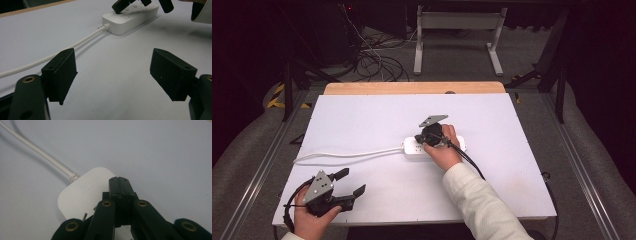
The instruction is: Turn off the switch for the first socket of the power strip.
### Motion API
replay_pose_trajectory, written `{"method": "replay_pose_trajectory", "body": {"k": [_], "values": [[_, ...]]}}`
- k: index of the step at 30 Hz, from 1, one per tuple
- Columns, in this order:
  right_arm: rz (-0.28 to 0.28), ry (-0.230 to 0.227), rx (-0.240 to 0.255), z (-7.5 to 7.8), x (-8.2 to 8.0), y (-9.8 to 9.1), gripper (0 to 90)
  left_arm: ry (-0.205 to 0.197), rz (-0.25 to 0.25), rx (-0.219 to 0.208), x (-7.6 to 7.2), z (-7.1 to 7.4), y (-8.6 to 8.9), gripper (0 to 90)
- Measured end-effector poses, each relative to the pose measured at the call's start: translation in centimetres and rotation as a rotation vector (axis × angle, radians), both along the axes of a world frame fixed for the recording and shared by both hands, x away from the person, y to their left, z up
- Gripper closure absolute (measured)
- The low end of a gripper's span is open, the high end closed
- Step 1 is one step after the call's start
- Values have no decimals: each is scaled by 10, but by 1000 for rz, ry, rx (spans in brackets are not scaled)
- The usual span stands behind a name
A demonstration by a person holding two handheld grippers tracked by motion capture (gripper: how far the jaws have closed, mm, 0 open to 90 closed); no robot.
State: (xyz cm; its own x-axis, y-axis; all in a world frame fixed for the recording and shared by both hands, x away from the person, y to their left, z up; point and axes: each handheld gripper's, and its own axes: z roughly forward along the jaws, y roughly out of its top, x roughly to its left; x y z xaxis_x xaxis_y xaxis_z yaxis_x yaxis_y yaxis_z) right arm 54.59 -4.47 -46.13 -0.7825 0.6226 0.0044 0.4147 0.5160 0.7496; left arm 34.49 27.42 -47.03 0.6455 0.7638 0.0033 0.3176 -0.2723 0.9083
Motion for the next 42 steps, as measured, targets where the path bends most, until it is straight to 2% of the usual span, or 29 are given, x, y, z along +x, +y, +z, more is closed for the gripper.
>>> {"method": "replay_pose_trajectory", "body": {"k": [8, 11, 12, 13, 16, 17, 21, 33, 36, 38, 40, 42], "values": [[4, -13, -10, -1, -1, 1, 900, 5, 2, -7, 0, 0, -1, 217], [3, 3, 3, 0, 1, 0, 900, 6, 3, -9, 0, 0, -1, 217], [16, -35, -10, 4, 0, -1, 900, 1, 0, 0, 0, 0, -1, 217], [16, -35, -10, 4, 0, -1, 900, 0, 1, -2, 0, 0, 0, 217], [16, -81, 111, 17, -3, -6, 900, 2, 4, -6, 1, 0, 1, 217], [21, -90, 131, 24, -5, -8, 900, 2, 4, -5, 2, -1, 1, 217], [34, -97, 133, 35, -13, -11, 900, 4, -1, -2, 2, -1, 0, 217], [49, -118, 158, 52, -23, -18, 900, 2, 3, -4, 2, 0, -1, 217], [72, -124, 140, 54, -26, -18, 900, 1, 5, -4, 1, 0, 0, 217], [86, -129, 143, 55, -28, -18, 780, 5, 7, -9, 1, 0, -1, 217], [103, -116, 168, 55, -29, -17, 680, 5, 7, -10, 1, 0, 0, 217], [120, -142, 169, 56, -31, -17, 543, -1, 3, -6, 1, 0, 0, 217]]}}
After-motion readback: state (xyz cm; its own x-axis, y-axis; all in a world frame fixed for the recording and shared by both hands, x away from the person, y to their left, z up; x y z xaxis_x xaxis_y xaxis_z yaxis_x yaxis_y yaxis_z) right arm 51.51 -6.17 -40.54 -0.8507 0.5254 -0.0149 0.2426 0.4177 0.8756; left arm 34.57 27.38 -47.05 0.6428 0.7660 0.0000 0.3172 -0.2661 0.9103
